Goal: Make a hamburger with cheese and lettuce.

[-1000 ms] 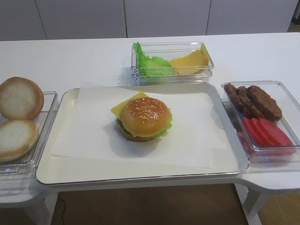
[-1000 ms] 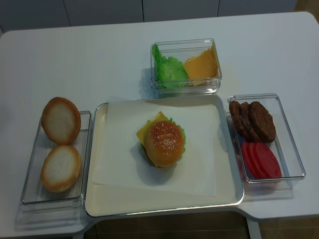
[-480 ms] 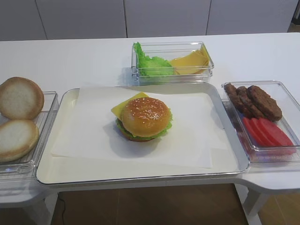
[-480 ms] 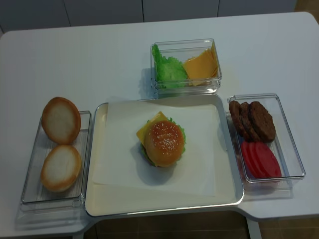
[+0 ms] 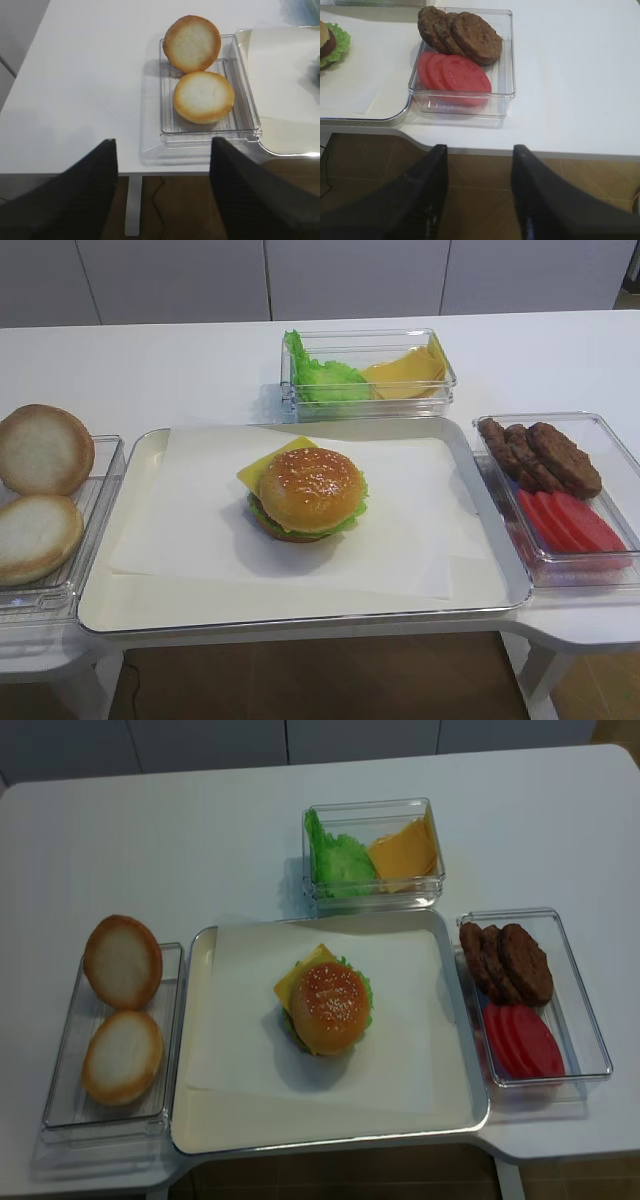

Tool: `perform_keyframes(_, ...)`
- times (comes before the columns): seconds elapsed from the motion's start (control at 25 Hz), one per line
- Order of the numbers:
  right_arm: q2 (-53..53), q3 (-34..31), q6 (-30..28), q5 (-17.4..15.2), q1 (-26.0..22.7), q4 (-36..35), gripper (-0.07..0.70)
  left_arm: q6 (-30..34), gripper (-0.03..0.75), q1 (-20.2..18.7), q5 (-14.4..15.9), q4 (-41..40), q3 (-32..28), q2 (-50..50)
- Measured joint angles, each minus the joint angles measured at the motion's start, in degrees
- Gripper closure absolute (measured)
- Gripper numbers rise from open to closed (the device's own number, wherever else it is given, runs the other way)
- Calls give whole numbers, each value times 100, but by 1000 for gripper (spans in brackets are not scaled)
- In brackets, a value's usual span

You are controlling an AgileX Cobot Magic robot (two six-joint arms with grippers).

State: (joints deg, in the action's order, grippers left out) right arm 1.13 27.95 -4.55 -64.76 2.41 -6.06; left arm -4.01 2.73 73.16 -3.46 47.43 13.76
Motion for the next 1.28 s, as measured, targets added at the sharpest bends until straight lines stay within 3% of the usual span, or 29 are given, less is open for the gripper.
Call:
perform_keyframes(0.36,0,0,0,0,0,0,311,-13,280,0,40,436,-706,-1419)
perform_keyframes(1.28,0,0,0,0,0,0,311,-1,282,0,54,536,-1615,-1493)
